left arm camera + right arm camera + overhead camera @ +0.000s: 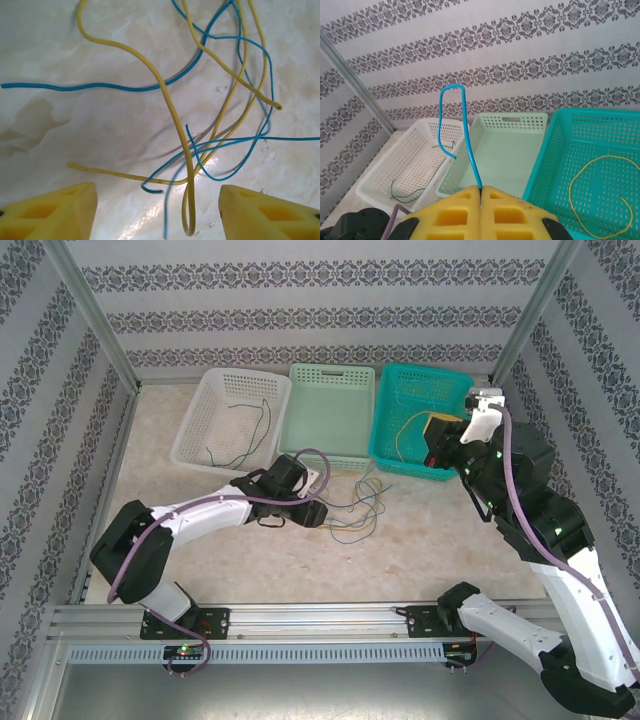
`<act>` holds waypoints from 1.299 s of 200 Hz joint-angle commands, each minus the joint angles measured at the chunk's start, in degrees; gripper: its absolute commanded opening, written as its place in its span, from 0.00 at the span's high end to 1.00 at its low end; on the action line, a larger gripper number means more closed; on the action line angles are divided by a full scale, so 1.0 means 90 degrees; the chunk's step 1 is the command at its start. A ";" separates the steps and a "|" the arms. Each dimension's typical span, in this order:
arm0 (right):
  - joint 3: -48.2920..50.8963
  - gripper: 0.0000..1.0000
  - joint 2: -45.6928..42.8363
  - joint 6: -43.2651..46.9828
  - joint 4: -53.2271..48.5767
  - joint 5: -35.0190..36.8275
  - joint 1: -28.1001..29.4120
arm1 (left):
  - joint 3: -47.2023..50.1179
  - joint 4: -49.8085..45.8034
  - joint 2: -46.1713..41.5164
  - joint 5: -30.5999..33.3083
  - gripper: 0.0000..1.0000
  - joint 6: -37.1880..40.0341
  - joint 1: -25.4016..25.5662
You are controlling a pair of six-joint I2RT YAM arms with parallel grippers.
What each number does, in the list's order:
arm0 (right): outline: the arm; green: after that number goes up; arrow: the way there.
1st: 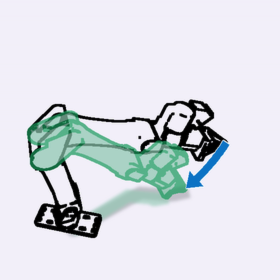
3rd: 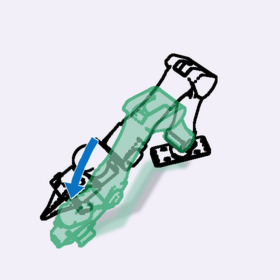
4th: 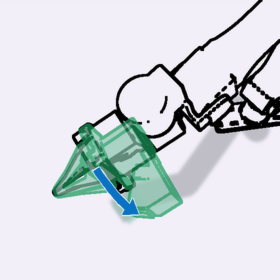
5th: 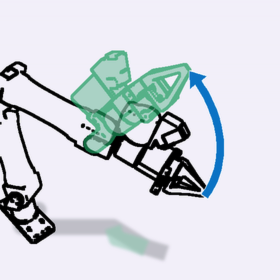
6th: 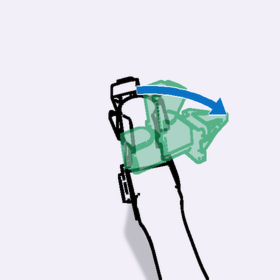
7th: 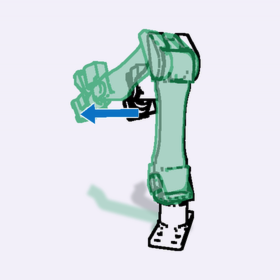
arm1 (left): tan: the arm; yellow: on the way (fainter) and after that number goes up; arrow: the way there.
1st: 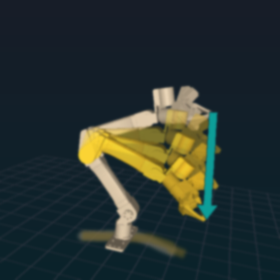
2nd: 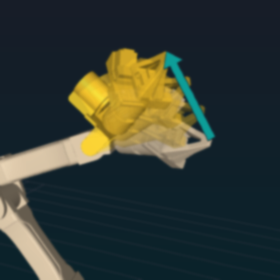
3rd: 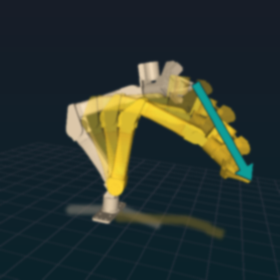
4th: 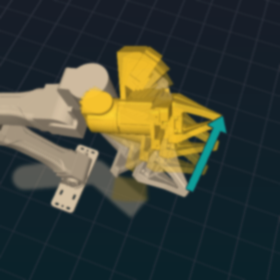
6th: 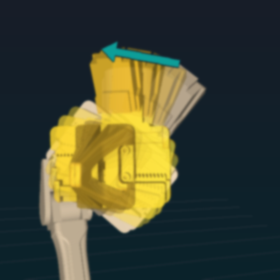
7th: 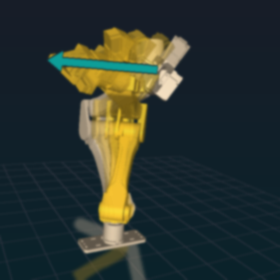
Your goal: Untangle the cables
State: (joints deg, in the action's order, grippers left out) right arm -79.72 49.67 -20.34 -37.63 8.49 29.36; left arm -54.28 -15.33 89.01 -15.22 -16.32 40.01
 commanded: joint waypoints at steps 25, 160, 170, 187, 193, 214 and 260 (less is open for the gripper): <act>-0.0173 1.00 0.0210 0.0170 0.0273 -0.0239 -0.0021 | 0.0132 0.0028 -0.0971 0.0445 0.04 0.0026 -0.0051; -0.0761 1.00 0.0556 -0.0064 0.1052 -0.0810 -0.0075 | 0.0084 0.1231 -0.1685 -0.0019 0.00 0.0521 -0.0046; -0.0797 1.00 0.0603 -0.0103 0.1087 -0.0893 -0.0069 | -0.0175 0.1399 -0.1552 -0.0236 0.00 0.0626 -0.0051; -0.0873 1.00 0.0642 -0.0144 0.1188 -0.0934 -0.0072 | -0.0759 0.1466 -0.1244 -0.0679 0.00 0.0765 -0.0051; -0.0909 1.00 0.0648 -0.0150 0.1224 -0.0938 -0.0075 | -0.0959 0.1500 -0.1136 -0.0881 0.00 0.0791 -0.0051; -0.1002 1.00 0.0699 -0.0207 0.1266 -0.1003 -0.0069 | -0.1377 0.1886 -0.0859 -0.1628 0.00 0.0769 -0.0051; -0.0916 1.00 0.0794 -0.0318 0.1278 -0.1027 -0.0061 | -0.1283 0.2591 -0.0818 -0.2265 0.00 0.0657 -0.0051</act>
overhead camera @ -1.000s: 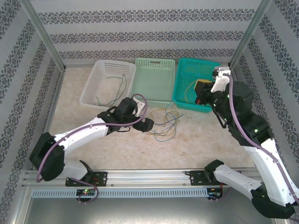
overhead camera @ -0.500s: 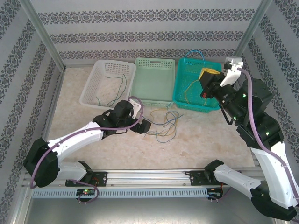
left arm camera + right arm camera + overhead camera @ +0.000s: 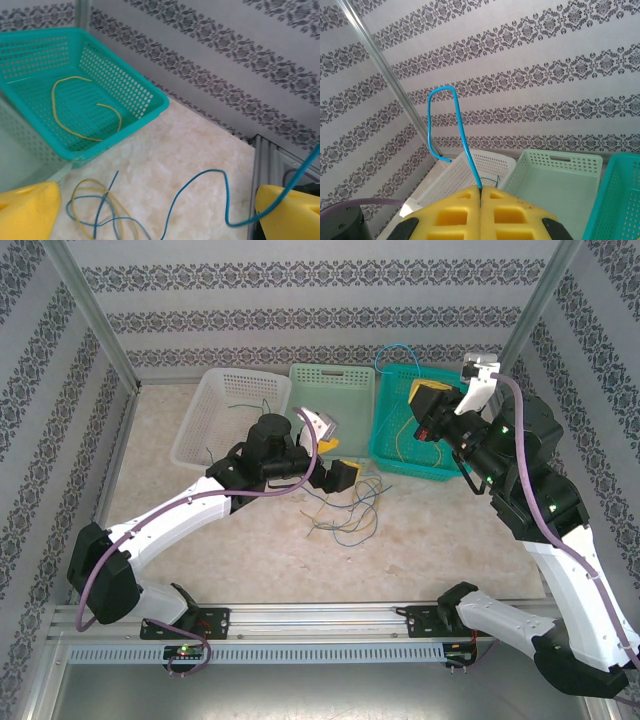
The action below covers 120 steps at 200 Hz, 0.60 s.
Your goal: Untangle the cables
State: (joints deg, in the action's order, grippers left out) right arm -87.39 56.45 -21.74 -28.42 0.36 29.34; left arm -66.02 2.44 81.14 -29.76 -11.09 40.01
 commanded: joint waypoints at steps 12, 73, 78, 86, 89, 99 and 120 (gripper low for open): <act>-0.0079 1.00 0.0086 -0.0166 0.0249 -0.0122 -0.0067 | 0.0040 0.0671 0.0028 -0.0840 0.00 0.0118 -0.0050; 0.0016 1.00 0.0217 -0.0401 0.0498 -0.0330 -0.0057 | -0.0335 0.0855 0.0416 -0.1330 0.19 0.0065 -0.0041; 0.0054 1.00 0.0215 -0.0415 0.0505 -0.0331 -0.0060 | -0.0431 0.0822 0.0484 -0.1368 0.34 0.0044 -0.0041; 0.0118 1.00 0.0215 -0.0450 0.0493 -0.0308 -0.0057 | -0.0570 0.0715 0.0581 -0.1269 0.62 0.0023 -0.0041; 0.0151 1.00 0.0215 -0.0456 0.0487 -0.0288 -0.0065 | -0.0612 0.0670 0.0605 -0.1190 0.71 0.0022 -0.0041; 0.0284 1.00 0.0202 -0.0491 0.0433 -0.0145 -0.0070 | -0.0689 0.0578 0.0624 -0.0943 0.93 0.0047 -0.0041; 0.0555 0.94 0.0229 -0.0519 -0.0143 0.0371 -0.0121 | -0.0628 0.0531 0.0439 -0.0424 1.00 0.0214 -0.0051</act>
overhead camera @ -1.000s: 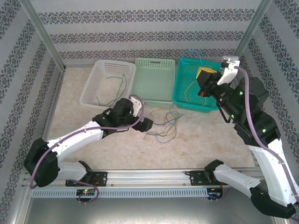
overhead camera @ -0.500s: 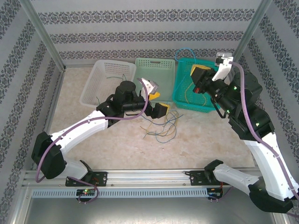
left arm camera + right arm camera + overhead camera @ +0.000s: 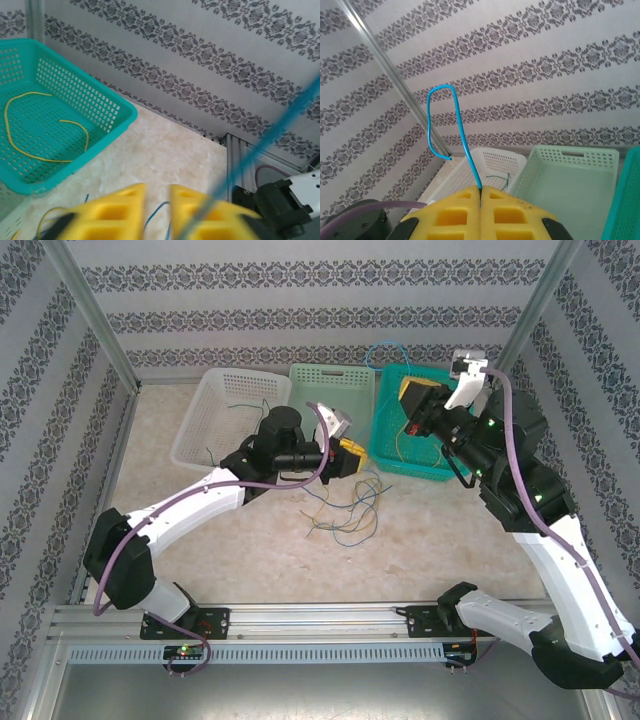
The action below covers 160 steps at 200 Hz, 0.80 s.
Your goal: Untangle the cables
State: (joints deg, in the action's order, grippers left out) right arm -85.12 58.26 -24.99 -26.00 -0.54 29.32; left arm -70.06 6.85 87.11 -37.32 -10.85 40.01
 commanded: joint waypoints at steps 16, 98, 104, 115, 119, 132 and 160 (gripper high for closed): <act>0.0716 0.80 -0.0020 -0.0279 -0.0842 0.0674 -0.0189 | -0.0139 -0.0149 -0.0436 0.0790 1.00 0.0396 -0.0050; 0.4673 0.60 -0.1186 -0.2791 0.0128 0.0617 -0.0215 | -0.0347 -0.0165 -0.1038 0.1735 1.00 0.0138 -0.0188; 0.4945 0.62 -0.1131 -0.3030 0.0346 0.0491 -0.0172 | -0.0355 -0.0114 -0.1049 0.1716 1.00 0.0106 -0.0187; 0.5339 0.64 -0.0914 -0.3381 0.0709 0.0319 -0.0028 | -0.0365 -0.0035 -0.1048 0.1669 1.00 0.0047 -0.0183; 0.5441 0.65 -0.0807 -0.3456 0.0807 0.0273 0.0035 | -0.0360 -0.0017 -0.1054 0.1659 1.00 0.0027 -0.0182; 0.5667 0.65 -0.0397 -0.3677 0.1116 0.0309 0.0294 | -0.0362 0.0015 -0.1048 0.1657 1.00 -0.0028 -0.0188; 0.5785 0.64 0.0624 -0.3944 0.1830 0.0309 0.0701 | -0.0304 0.0082 -0.1101 0.1640 1.00 -0.0108 -0.0183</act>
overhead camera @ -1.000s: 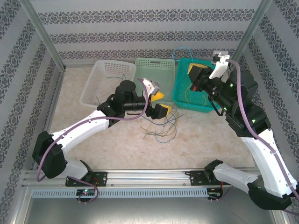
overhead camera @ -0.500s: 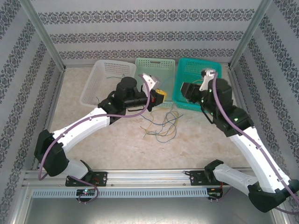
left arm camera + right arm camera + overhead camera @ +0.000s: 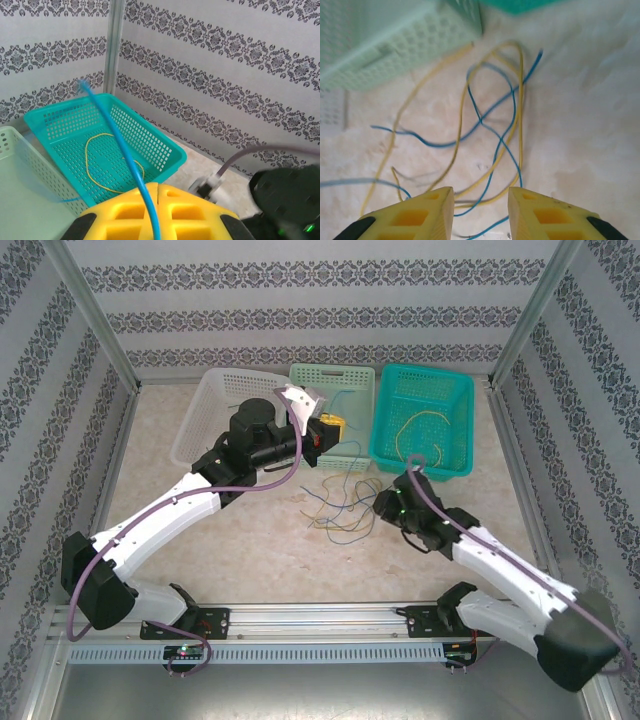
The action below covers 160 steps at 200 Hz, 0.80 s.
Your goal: Untangle the cables
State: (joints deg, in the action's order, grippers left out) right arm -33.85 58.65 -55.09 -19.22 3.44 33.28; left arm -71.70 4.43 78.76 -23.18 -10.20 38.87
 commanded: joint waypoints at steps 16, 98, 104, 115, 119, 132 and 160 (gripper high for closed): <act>0.0109 0.65 0.1207 -0.0693 0.1462 -0.0237 0.0351 | -0.0107 0.0397 -0.0246 0.0126 1.00 -0.0195 -0.0061; 0.0521 0.78 0.3110 -0.1182 0.1900 -0.0361 0.0404 | -0.0524 0.0465 -0.0774 0.0723 1.00 0.0223 -0.0109; 0.0509 0.79 0.3184 -0.1175 0.1916 -0.0371 0.0398 | -0.0602 0.0461 -0.0781 0.0755 1.00 0.0243 -0.0120; 0.0471 0.79 0.3309 -0.1160 0.1940 -0.0382 0.0404 | -0.0783 0.0440 -0.0770 0.0787 1.00 0.0314 -0.0154; 0.0453 0.80 0.3347 -0.1138 0.1945 -0.0384 0.0404 | -0.0845 0.0425 -0.0762 0.0797 1.00 0.0343 -0.0172; 0.0404 0.80 0.3466 -0.1118 0.1949 -0.0393 0.0401 | -0.1117 0.0330 -0.0727 0.0815 1.00 0.0460 -0.0214; 0.0379 0.81 0.3636 -0.1158 0.1959 -0.0378 0.0403 | -0.1652 0.0152 -0.0639 0.0944 1.00 0.0646 -0.0307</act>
State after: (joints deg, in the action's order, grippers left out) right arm -32.62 86.72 -64.62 4.03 0.56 36.27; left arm -81.95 5.34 72.97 -16.10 -7.22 37.30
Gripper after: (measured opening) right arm 0.196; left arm 0.071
